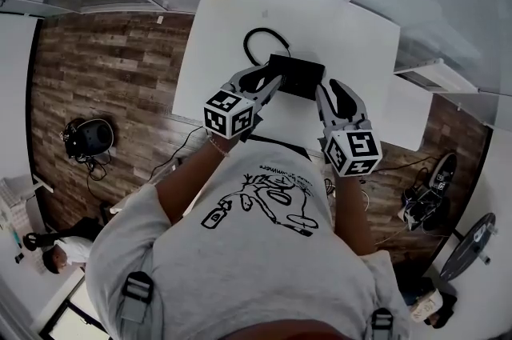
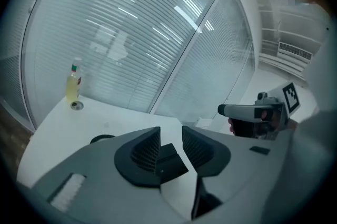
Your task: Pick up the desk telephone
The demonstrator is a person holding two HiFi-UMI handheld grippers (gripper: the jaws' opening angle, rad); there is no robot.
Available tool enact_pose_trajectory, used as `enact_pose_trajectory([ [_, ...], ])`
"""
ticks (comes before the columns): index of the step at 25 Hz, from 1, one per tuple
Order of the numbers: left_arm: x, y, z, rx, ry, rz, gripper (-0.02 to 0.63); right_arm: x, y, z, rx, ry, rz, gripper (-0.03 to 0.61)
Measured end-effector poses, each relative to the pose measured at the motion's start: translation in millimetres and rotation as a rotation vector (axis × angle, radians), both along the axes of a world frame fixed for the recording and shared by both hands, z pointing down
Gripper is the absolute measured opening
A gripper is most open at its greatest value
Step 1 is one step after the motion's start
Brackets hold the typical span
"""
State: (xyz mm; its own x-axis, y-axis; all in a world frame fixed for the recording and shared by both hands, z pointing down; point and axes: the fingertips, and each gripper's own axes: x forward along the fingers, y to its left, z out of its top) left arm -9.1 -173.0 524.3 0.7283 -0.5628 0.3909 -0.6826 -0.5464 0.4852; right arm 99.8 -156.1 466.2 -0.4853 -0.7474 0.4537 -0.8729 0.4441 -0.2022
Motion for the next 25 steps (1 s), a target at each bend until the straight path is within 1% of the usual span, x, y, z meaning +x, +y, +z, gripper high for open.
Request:
enact_pose_trajectory([
  [2, -1.8, 0.0, 21.0, -0.033, -0.017, -0.001, 0.129, 5.1, -1.1, 23.7, -0.035, 0.016, 0.005, 0.103],
  [6, -4.0, 0.4, 59.4, -0.089, -0.045, 0.009, 0.137, 12.8, -0.6, 68.8, -0.121, 0.005, 0.019, 0.118],
  [13, -8.2, 4.5, 115.1, -0.198, -0.061, 0.029, 0.163, 15.9, 4.8, 118.1, -0.211, 0.004, 0.019, 0.142],
  [21, -11.3, 4.4, 178.1, -0.350, -0.038, 0.043, 0.192, 19.2, -0.8, 166.5, -0.297, -0.006, 0.022, 0.176],
  [25, -9.0, 1.9, 200.5, -0.404, -0.015, 0.055, 0.203, 17.3, -2.2, 182.3, -0.335, -0.026, 0.023, 0.190],
])
